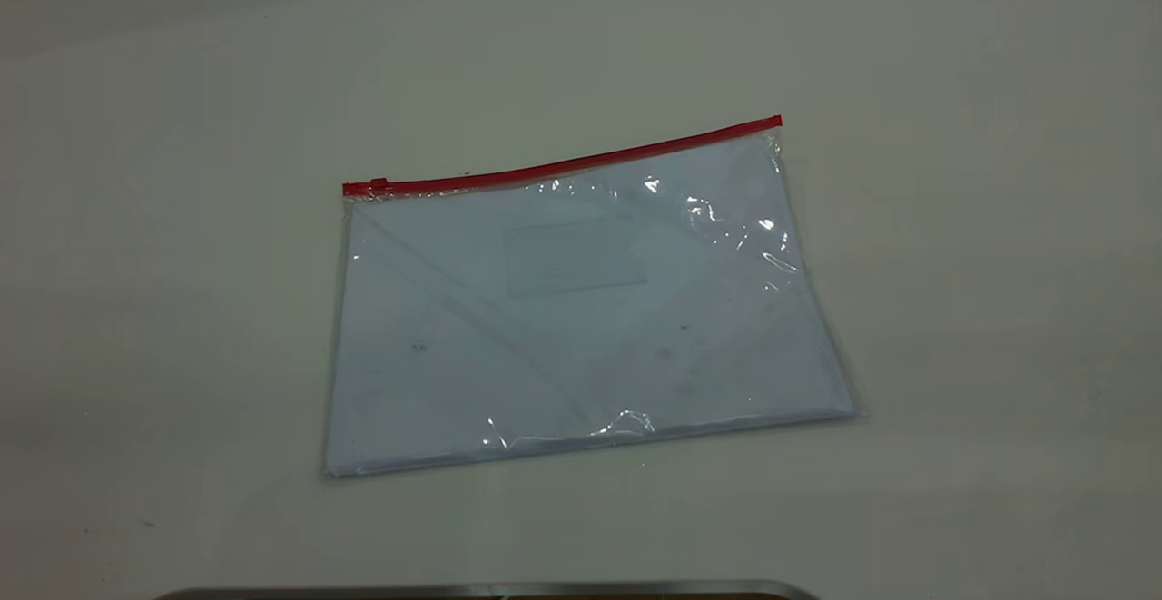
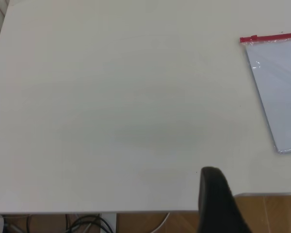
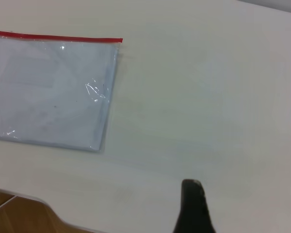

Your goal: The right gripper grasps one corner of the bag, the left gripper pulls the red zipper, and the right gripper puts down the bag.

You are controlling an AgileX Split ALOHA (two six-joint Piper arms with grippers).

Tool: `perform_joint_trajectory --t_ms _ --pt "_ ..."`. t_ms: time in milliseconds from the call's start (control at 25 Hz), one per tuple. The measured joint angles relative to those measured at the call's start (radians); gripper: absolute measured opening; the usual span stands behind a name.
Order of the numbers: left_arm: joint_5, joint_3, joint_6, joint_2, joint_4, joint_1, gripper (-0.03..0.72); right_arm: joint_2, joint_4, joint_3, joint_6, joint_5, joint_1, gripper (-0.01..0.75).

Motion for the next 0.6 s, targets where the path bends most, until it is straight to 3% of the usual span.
perform_joint_trajectory --t_ms 600 --pt "0.001 0.000 -0.001 0.000 -0.001 0.000 0.464 -0.025 -0.011 0.000 0.000 0.000 0.017 0.584"
